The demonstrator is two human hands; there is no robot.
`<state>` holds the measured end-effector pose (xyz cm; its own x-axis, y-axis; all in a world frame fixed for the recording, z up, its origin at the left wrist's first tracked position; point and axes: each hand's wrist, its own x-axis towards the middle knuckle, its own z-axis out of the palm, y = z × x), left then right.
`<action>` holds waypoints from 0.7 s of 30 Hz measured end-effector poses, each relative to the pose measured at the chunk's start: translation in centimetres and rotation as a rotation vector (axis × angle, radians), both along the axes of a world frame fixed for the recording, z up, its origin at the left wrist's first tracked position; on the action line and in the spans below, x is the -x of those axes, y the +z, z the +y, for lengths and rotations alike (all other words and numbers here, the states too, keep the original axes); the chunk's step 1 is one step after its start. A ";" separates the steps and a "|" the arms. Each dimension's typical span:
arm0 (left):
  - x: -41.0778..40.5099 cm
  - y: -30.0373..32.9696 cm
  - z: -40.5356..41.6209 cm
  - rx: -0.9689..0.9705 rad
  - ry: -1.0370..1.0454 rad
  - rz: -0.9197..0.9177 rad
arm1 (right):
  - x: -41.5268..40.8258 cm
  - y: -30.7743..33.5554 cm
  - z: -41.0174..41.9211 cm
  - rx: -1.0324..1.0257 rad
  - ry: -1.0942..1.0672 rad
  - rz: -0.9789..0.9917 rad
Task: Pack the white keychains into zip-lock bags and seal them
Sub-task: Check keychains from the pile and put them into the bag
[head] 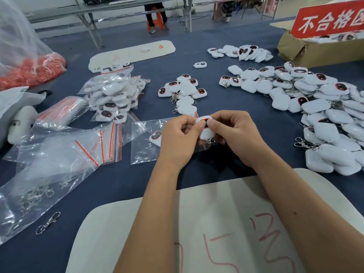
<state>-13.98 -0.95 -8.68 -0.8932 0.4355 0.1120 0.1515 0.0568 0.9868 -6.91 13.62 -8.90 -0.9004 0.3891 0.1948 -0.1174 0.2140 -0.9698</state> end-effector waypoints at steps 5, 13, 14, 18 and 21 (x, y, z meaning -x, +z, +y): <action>-0.2 0.1 0.2 -0.007 0.025 0.022 | 0.0 0.2 0.0 -0.007 -0.035 -0.006; -0.2 0.0 0.3 -0.005 0.069 0.088 | 0.1 0.1 -0.1 -0.008 -0.035 0.008; -0.2 0.0 0.4 -0.001 0.078 0.098 | 0.1 0.1 -0.1 -0.005 -0.048 0.009; 0.1 -0.3 0.6 0.032 0.295 0.182 | 0.5 0.3 0.2 0.271 -0.113 0.058; 0.2 -0.5 0.5 0.170 0.397 0.236 | 0.9 0.3 0.5 0.415 -0.065 0.066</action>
<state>-14.17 -0.43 -9.15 -0.9526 0.0965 0.2886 0.3043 0.3130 0.8997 -7.77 14.10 -8.62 -0.8625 0.5018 0.0660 -0.1809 -0.1839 -0.9662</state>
